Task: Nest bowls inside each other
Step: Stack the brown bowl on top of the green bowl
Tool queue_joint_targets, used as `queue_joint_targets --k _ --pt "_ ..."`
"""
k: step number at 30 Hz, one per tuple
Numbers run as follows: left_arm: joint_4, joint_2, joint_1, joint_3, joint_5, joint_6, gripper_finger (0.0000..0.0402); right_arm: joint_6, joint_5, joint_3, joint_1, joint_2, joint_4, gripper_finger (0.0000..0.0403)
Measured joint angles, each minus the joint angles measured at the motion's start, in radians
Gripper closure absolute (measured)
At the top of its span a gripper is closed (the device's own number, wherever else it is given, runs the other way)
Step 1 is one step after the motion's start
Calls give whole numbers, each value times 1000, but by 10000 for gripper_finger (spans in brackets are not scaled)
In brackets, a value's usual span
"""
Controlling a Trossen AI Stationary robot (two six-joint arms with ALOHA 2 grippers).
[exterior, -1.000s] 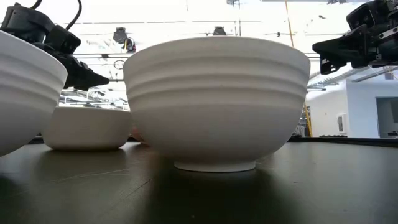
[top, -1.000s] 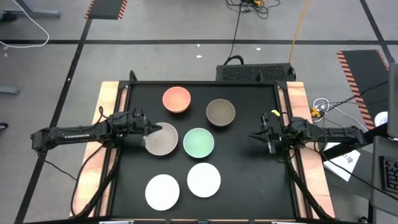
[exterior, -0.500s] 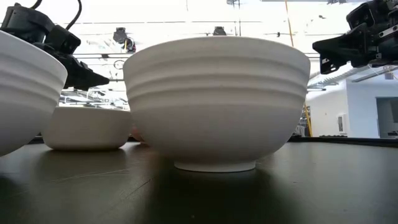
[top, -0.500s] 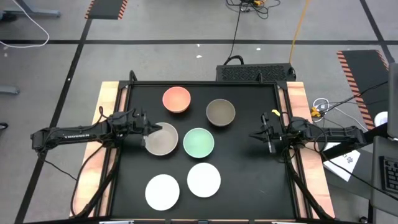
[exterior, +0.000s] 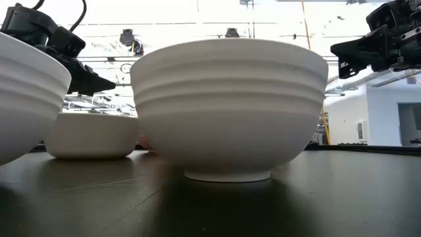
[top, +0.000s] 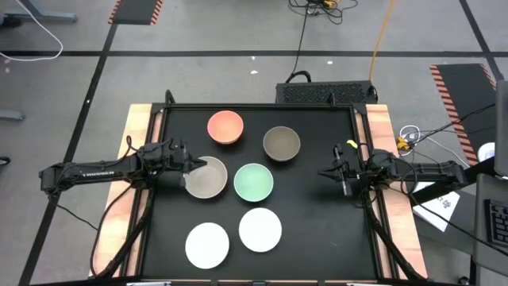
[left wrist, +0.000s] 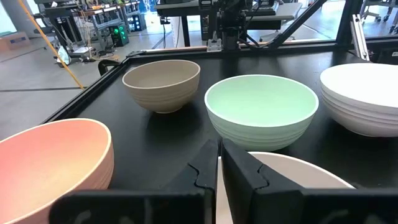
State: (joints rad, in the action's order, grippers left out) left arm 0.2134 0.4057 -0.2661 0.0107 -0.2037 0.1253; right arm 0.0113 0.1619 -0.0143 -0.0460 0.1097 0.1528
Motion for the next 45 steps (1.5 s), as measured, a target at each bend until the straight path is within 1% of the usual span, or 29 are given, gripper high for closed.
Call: queue_joint_targets --k 6,10,11,14,18,22,27,33,36,40,45 --pt "65 -1 0 0 0 -3 378 0 0 0 0 0 9 403" --pt "93 -1 0 0 -7 -93 378 0 0 0 0 0 48 403" --pt "92 0 0 0 -8 -94 378 4 0 0 0 0 51 403" --pt "120 0 0 0 -8 -27 378 61 0 0 0 0 38 403" --pt "154 0 0 0 -11 -2 378 109 0 0 0 0 30 403" --pt "169 -1 0 0 -13 -2 378 102 0 0 0 0 41 403" --pt "230 -1 0 0 -13 -47 378 102 0 0 0 0 41 403" --pt "291 -1 0 0 -13 -54 378 102 0 0 0 0 37 403" --pt "311 -1 0 0 9 -46 378 102 0 0 0 0 37 403" --pt "314 -1 0 0 43 -74 378 102 0 0 0 0 37 403" --pt "314 -1 0 0 55 -79 378 102 0 0 0 0 37 403"
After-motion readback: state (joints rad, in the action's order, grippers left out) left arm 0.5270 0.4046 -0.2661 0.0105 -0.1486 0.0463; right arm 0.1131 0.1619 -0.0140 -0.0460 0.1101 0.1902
